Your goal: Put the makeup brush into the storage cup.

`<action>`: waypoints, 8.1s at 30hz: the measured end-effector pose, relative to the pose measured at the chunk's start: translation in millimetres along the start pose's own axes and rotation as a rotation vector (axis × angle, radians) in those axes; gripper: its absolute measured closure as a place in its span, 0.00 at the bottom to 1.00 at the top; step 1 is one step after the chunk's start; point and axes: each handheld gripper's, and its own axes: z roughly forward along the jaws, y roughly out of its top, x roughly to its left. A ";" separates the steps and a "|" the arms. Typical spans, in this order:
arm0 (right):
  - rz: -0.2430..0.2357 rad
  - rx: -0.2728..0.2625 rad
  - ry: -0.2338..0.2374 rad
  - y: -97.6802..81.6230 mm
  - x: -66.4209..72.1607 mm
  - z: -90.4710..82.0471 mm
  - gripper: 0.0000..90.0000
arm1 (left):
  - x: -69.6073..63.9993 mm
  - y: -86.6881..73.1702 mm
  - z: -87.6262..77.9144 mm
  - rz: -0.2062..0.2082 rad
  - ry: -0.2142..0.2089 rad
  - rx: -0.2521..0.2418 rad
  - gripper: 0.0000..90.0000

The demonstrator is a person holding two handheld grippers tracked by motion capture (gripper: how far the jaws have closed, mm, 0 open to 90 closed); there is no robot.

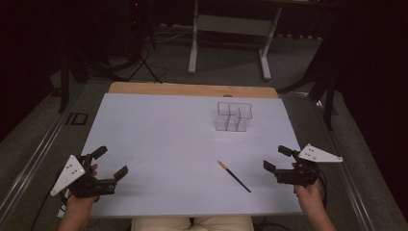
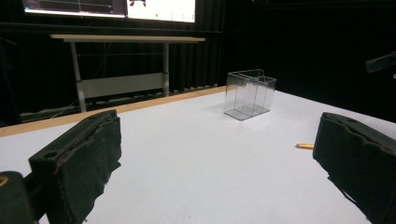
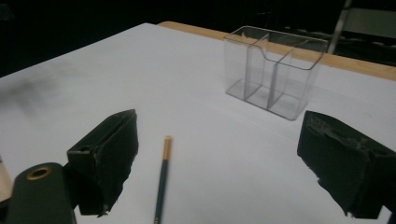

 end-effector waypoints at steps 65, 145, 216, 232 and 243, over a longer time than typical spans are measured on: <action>-0.084 0.509 0.032 9.0 60.3 120.9 0.26 | -1.7 1.1 0.1 0.013 -0.014 -0.015 0.02; -0.039 0.640 0.023 29.1 49.7 142.1 0.93 | -1.1 0.0 4.6 0.003 -0.032 -0.008 0.02; -0.106 -0.104 0.278 85.2 83.7 66.5 0.93 | -128.6 25.9 180.4 -0.063 -0.704 0.189 0.15; -0.115 -0.152 0.292 86.0 95.1 73.8 0.93 | -137.8 21.0 195.9 -0.124 -0.681 0.161 0.44; -0.138 -0.159 0.317 86.5 105.0 81.9 0.93 | -133.5 19.1 196.5 -0.112 -0.693 0.176 0.77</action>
